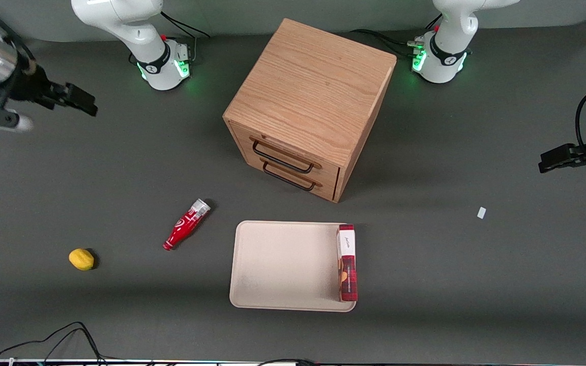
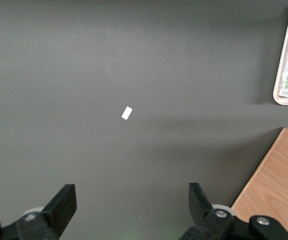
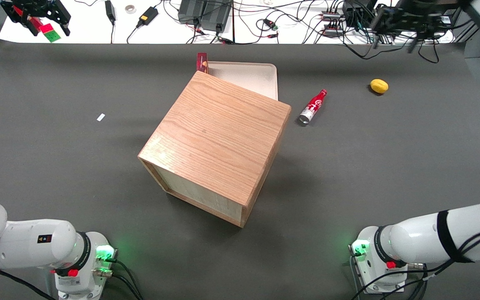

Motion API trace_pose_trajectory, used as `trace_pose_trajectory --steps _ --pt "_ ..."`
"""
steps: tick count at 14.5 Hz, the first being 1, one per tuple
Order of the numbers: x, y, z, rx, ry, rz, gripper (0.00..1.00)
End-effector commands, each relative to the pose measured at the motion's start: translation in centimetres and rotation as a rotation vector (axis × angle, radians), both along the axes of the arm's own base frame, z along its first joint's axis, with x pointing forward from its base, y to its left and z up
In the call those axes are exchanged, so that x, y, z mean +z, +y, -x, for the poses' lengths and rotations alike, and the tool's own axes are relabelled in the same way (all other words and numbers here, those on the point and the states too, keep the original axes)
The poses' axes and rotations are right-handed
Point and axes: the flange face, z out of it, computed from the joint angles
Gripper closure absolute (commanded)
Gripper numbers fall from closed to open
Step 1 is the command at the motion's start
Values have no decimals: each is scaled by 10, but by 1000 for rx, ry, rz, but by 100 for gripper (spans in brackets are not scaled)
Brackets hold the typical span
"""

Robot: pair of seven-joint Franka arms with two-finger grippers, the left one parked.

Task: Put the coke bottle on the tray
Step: 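Move the open right gripper toward the red Coca-Cola bottle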

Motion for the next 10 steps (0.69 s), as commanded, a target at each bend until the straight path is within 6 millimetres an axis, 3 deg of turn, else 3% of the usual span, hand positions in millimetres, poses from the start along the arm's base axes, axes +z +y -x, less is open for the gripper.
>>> trace_pose_trajectory --steps 1,4,7,10 --pt "-62 24 -55 -159 46 -23 0" --pt "-154 50 -84 -322 81 20 0" --pt "-251 75 -96 -476 70 56 0" --pt "-321 82 -97 -495 15 161 0"
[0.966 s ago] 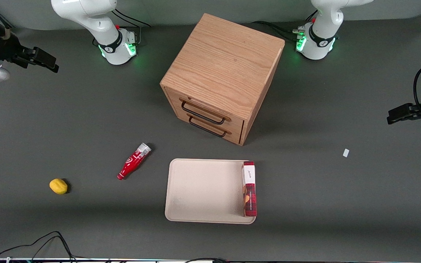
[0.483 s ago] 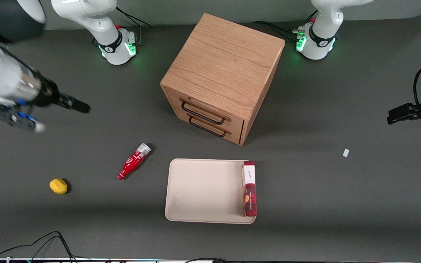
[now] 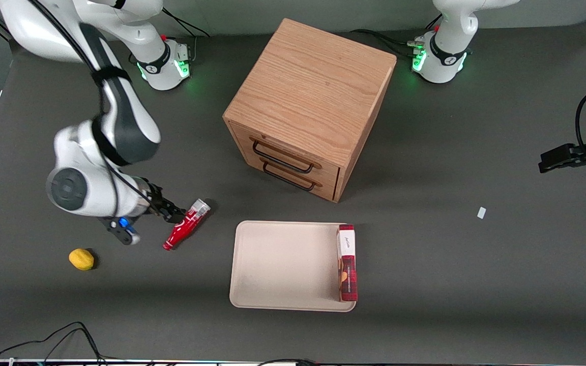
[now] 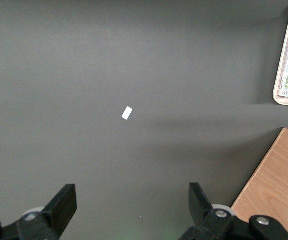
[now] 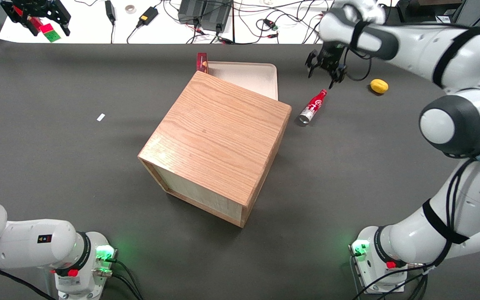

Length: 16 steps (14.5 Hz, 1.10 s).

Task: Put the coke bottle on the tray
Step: 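Lower the right gripper around the bottle's body and close it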

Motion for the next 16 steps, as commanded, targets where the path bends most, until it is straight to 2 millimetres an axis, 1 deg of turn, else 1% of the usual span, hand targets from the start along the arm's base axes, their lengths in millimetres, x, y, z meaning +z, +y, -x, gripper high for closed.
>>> trace_pose_trajectory --steps 1,3,4,8,11,14,16 --pt "-47 1 6 -28 -44 77 0" --pt "-79 0 16 -16 -81 71 0" --pt "-89 0 20 -13 -93 67 0" --pt "-107 -1 20 -17 -114 53 0" --pt "-126 -8 27 -19 -131 52 0" --pt "-144 -9 30 -13 -148 46 0" --pt "-150 -10 30 -15 -153 42 0"
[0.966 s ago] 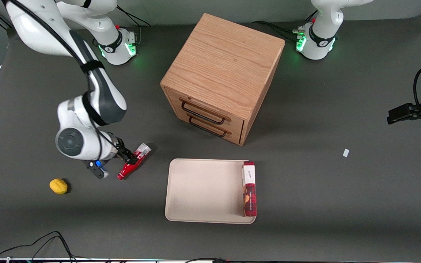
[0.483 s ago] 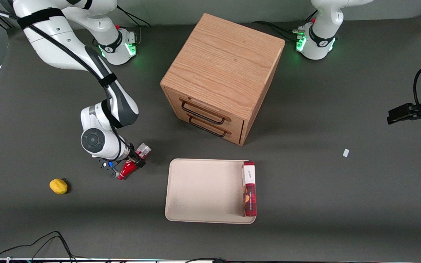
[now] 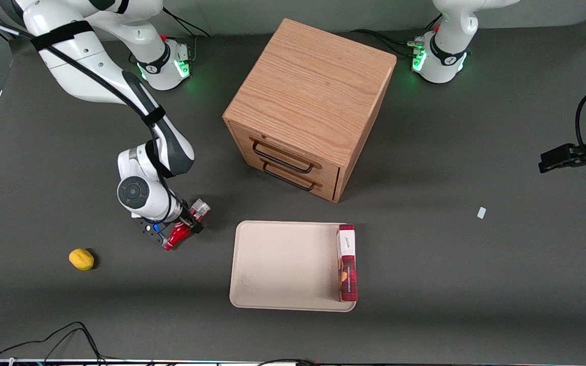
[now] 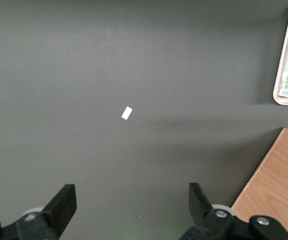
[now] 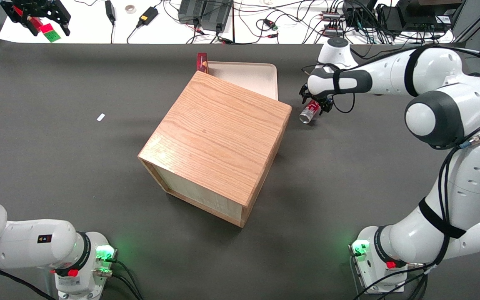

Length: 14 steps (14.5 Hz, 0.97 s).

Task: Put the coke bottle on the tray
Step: 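Lower the right gripper around the bottle's body and close it, then lift the bottle upright off the table with the right gripper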

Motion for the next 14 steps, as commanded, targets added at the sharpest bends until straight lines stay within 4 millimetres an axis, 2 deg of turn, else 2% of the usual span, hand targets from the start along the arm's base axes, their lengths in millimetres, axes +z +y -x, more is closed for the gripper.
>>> trace_pose_trajectory --steps 1,2,3,7,9,11,14 --pt "-10 -3 -1 5 -21 17 35" --pt "-10 -2 -1 21 -26 25 90" --pt "-13 -1 0 20 -27 26 100" --pt "-10 1 -2 29 -32 26 100" --pt "1 2 -4 36 -43 26 100" --pt "30 1 -7 83 -55 29 100" --pt "100 -12 -14 185 -20 59 100"
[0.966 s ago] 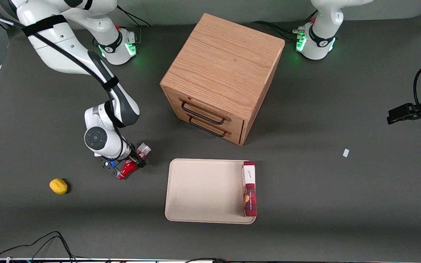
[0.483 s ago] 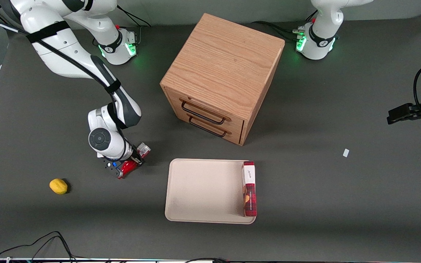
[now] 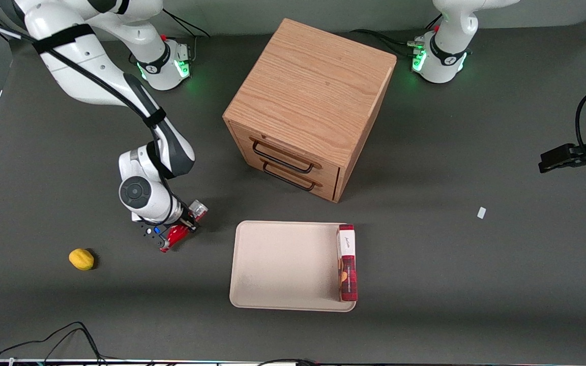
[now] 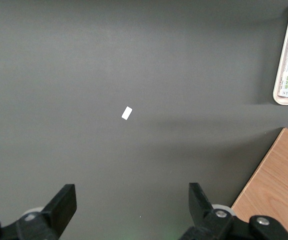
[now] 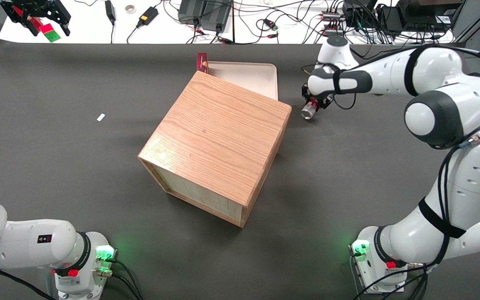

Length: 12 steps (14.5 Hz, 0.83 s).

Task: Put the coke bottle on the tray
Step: 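Lift the bottle upright off the table with the right gripper, then carry the upright bottle over the cream tray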

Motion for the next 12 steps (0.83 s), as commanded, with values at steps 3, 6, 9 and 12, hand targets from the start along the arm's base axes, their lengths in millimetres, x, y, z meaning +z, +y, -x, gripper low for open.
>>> trace_pose_trajectory --steps 3,6,9,12 --pt "143 -18 -8 179 32 44 100" --pt "235 -11 -13 271 50 -18 100" --pt "341 -1 -12 400 23 -82 100" --pt "383 40 -2 496 -19 -174 100"
